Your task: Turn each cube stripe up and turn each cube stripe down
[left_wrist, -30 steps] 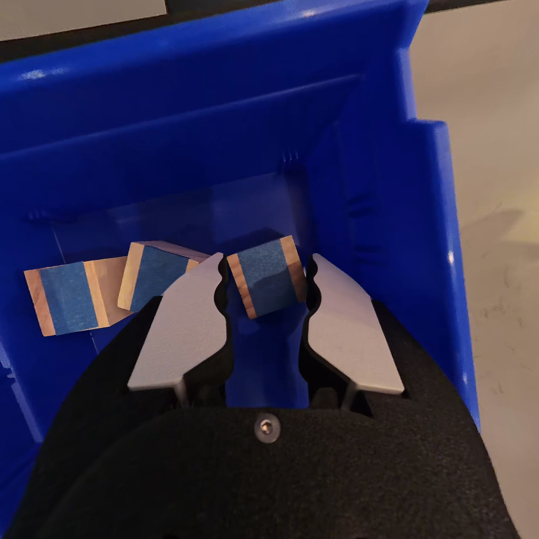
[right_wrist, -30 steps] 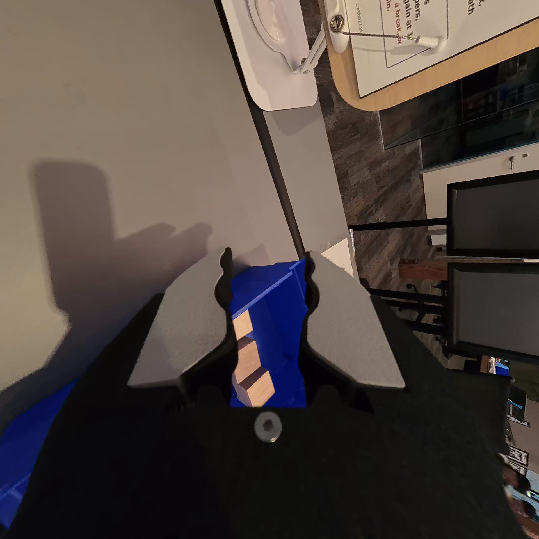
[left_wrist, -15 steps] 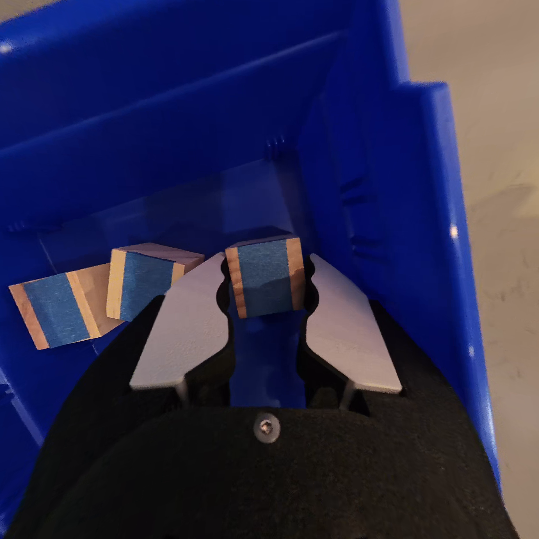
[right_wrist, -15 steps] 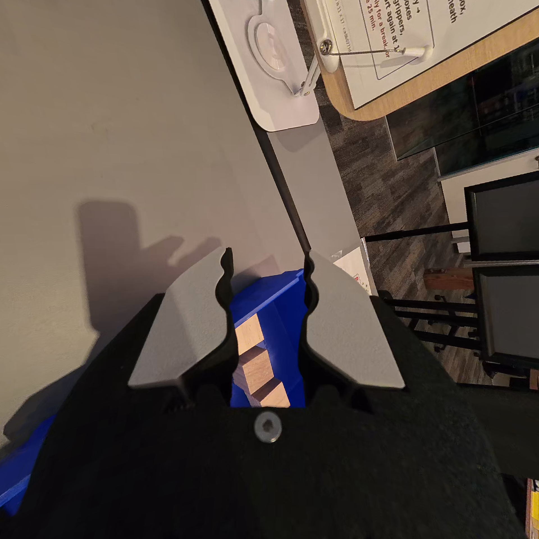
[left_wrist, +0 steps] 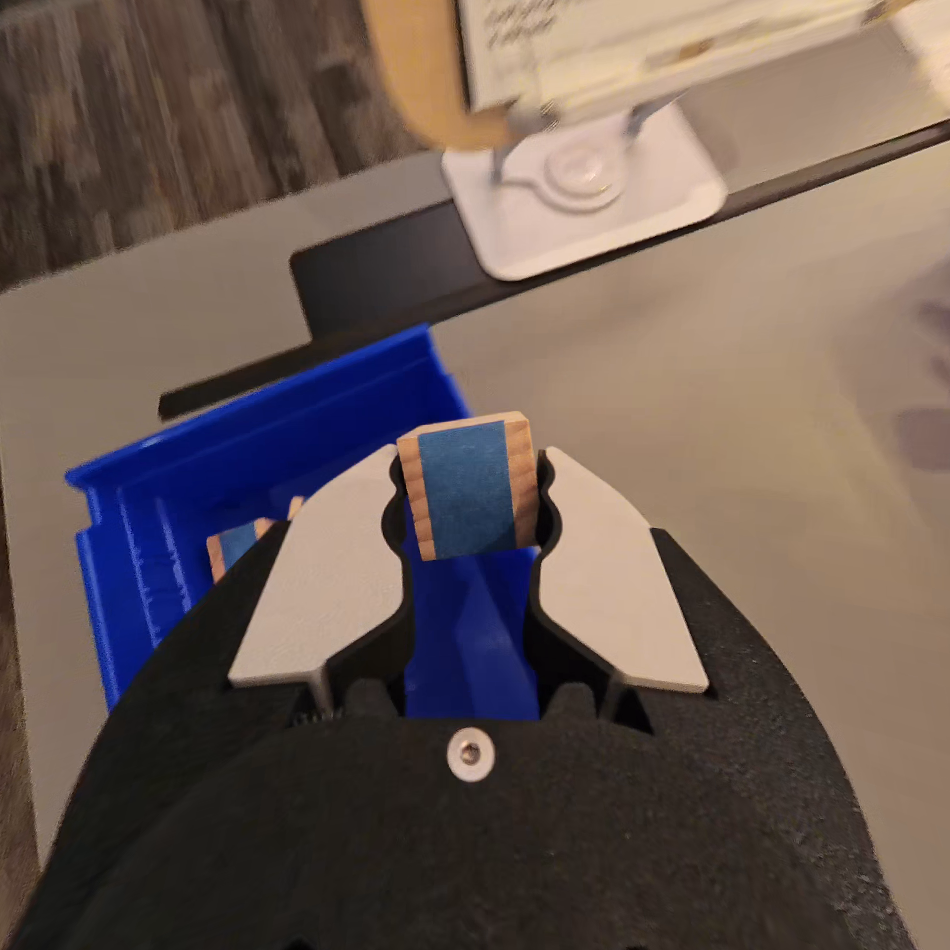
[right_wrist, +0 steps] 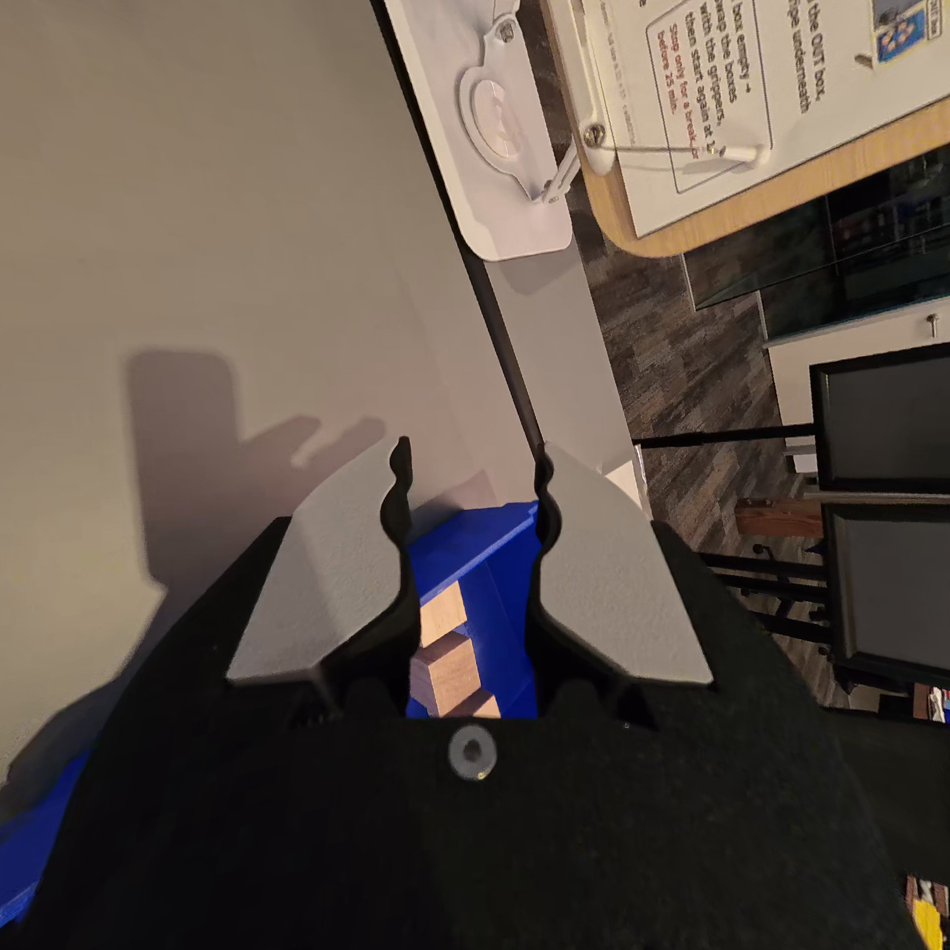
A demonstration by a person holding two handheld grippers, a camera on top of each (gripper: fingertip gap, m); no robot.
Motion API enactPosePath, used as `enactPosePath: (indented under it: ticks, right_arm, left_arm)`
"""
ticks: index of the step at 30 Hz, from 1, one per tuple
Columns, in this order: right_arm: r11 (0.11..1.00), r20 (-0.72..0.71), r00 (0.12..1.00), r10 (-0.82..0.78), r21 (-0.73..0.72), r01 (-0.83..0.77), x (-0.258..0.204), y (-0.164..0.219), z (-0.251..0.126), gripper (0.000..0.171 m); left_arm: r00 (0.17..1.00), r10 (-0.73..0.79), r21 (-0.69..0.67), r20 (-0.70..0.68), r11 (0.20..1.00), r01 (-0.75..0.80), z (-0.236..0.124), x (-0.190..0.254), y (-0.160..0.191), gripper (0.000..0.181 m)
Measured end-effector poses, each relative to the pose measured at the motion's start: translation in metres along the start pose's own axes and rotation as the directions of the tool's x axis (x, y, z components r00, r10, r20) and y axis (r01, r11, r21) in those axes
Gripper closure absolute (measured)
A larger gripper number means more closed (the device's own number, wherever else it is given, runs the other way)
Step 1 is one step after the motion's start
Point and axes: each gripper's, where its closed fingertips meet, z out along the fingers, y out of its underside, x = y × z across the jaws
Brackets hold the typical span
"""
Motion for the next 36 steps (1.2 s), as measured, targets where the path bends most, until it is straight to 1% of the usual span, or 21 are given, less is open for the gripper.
enactPosePath:
  ticks: [4,7,10,12,14,17,19,23,27,29,36]
  right_arm:
    - [0.996,0.009,0.999,-0.036,0.086,0.035,-0.011,-0.027,-0.005,0.125]
    - [0.98,0.006,0.996,-0.085,0.181,0.083,-0.024,-0.056,-0.012,0.125]
    - [0.934,-0.002,0.991,-0.131,0.335,0.124,-0.045,-0.098,-0.022,0.121]
    - [0.889,-0.013,0.989,-0.144,0.438,0.135,-0.063,-0.128,-0.03,0.116]
    - [0.854,-0.038,0.991,-0.129,0.504,0.131,-0.075,-0.151,-0.036,0.111]
    - [0.804,-0.088,0.991,-0.101,0.579,0.133,-0.087,-0.175,-0.042,0.109]
    - [0.793,-0.112,0.99,-0.08,0.595,0.131,-0.092,-0.182,-0.04,0.106]
    - [0.769,-0.164,0.986,-0.007,0.63,0.11,-0.091,-0.191,-0.04,0.109]
    - [0.754,-0.164,0.986,0.011,0.649,0.099,-0.092,-0.192,-0.039,0.12]
    - [0.727,-0.167,0.986,0.012,0.678,0.107,-0.093,-0.193,-0.042,0.125]
    - [0.69,-0.213,0.977,-0.01,0.706,0.161,-0.093,-0.196,-0.05,0.125]
  left_arm:
    - [0.981,0.113,0.156,-0.155,0.984,-0.089,-0.023,0.06,-0.028,0.133]
    - [0.943,0.215,0.24,-0.252,0.958,-0.155,-0.031,0.107,-0.037,0.133]
    - [0.906,0.292,0.302,-0.306,0.932,-0.199,-0.033,0.146,-0.041,0.133]
    - [0.876,0.319,0.325,-0.362,0.924,-0.202,-0.032,0.171,-0.039,0.133]
    - [0.853,0.317,0.336,-0.414,0.924,-0.181,-0.032,0.19,-0.037,0.133]
    - [0.819,0.285,0.344,-0.498,0.932,-0.114,-0.037,0.209,-0.037,0.133]
    - [0.787,0.256,0.338,-0.561,0.939,-0.065,-0.042,0.22,-0.036,0.133]
    - [0.73,0.223,0.318,-0.646,0.948,-0.009,-0.045,0.236,-0.034,0.133]
    - [0.673,0.196,0.294,-0.713,0.955,0.034,-0.047,0.247,-0.032,0.133]
    - [0.656,0.19,0.295,-0.731,0.954,0.052,-0.05,0.249,-0.033,0.133]
    - [0.615,0.212,0.305,-0.759,0.951,0.05,-0.058,0.255,-0.032,0.133]
